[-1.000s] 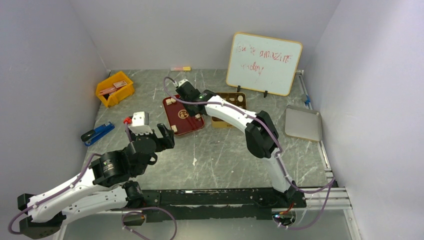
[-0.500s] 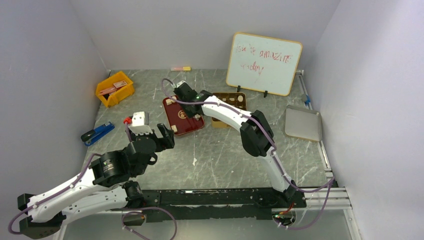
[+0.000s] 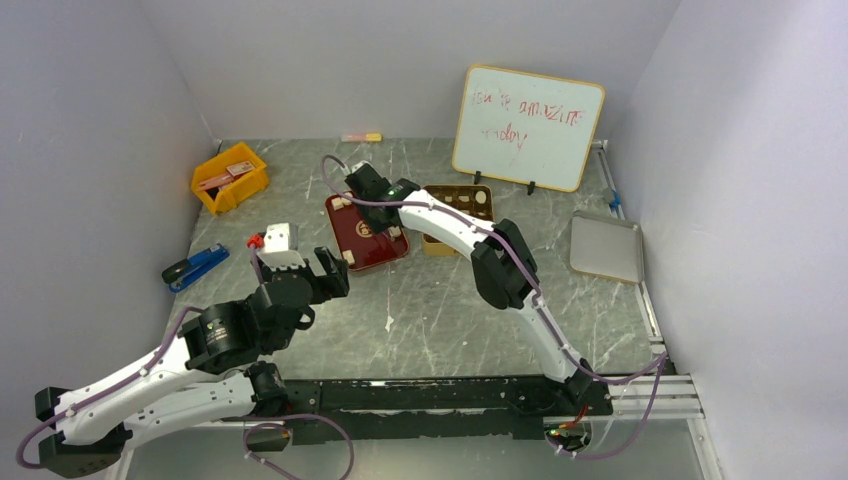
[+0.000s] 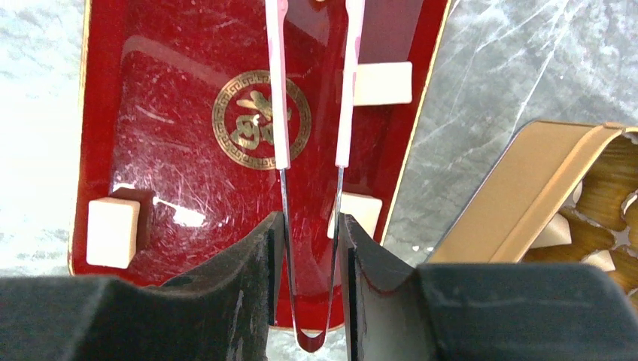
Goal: Pack the chocolate
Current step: Pick up the fake chocolate from the plate.
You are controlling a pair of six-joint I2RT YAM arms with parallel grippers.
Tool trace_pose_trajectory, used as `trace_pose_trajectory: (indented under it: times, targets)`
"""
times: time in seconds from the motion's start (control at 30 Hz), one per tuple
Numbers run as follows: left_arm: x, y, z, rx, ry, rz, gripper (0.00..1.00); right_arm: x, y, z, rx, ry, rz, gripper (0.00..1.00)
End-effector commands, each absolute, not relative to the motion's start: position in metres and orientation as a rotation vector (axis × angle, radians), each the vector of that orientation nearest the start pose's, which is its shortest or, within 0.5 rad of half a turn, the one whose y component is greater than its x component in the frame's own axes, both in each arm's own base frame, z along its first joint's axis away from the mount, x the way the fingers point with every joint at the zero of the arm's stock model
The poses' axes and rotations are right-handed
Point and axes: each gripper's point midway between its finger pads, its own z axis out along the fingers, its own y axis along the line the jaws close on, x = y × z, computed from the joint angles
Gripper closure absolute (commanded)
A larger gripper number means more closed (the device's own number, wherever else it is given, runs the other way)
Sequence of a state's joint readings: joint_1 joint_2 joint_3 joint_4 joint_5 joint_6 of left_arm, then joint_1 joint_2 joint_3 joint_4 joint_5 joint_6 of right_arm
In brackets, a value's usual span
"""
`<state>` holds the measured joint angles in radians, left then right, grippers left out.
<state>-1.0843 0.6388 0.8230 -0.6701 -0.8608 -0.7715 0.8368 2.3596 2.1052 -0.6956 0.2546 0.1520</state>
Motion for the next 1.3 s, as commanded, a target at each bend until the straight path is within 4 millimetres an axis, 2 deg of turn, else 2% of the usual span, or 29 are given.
trace_pose_trajectory:
  times: [0.0, 0.37, 0.7, 0.8, 1.03, 1.27]
  targets:
    - [0.201, -0.135, 0.257, -0.220, 1.864, -0.391, 0.06, 0.424, 0.407, 0.089, -0.682, 2.326, 0.134, 0.65]
    - [0.202, -0.135, 0.256, -0.214, 1.859, -0.388, 0.05, 0.433, 0.411, 0.078, -0.681, 2.330, 0.119, 0.67]
    - [0.201, -0.136, 0.255, -0.220, 1.863, -0.401, 0.05, 0.429, 0.406, 0.085, -0.672, 2.323, 0.138, 0.95]
    - [0.200, -0.135, 0.255, -0.224, 1.865, -0.409, 0.06, 0.426, 0.404, 0.096, -0.657, 2.309, 0.154, 1.00]
    - [0.199, -0.135, 0.256, -0.227, 1.870, -0.411, 0.06, 0.414, 0.390, 0.127, -0.622, 2.271, 0.168, 1.00]
    - [0.198, -0.136, 0.254, -0.232, 1.879, -0.421, 0.06, 0.398, 0.375, 0.175, -0.572, 2.211, 0.220, 1.00]
